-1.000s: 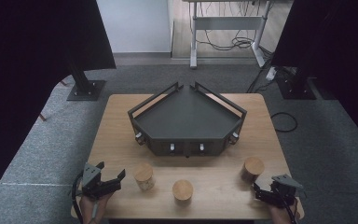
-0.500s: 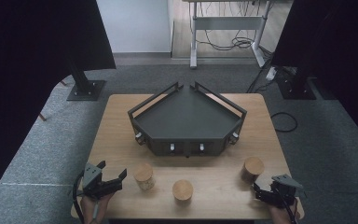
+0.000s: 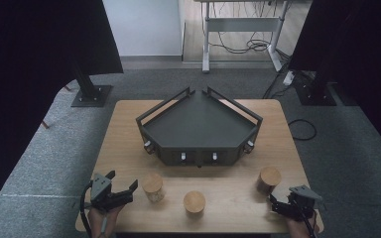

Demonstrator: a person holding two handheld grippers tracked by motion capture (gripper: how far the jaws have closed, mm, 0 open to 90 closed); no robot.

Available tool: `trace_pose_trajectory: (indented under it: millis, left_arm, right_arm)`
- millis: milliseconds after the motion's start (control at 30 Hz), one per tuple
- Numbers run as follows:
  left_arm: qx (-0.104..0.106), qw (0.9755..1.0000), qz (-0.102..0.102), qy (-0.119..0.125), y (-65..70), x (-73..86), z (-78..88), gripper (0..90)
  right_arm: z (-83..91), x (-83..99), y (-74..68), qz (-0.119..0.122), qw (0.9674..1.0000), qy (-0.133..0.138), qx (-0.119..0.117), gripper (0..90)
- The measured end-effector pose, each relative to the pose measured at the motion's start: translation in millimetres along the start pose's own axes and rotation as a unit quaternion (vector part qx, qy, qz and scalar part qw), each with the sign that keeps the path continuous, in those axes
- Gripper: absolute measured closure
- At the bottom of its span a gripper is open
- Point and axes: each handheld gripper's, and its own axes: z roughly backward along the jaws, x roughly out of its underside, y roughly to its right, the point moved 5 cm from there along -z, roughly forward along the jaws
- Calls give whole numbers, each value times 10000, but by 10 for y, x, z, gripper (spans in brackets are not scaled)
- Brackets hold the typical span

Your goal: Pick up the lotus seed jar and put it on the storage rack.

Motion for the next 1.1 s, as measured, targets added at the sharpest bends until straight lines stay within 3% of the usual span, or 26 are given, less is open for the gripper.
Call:
trace_pose_trajectory:
  millis: [1100]
  left_arm:
    - [238,9996,-123,21,178,-36,-66,62]
  right_arm:
    - [-1,-1,2,2,10000,-3,-3,38]
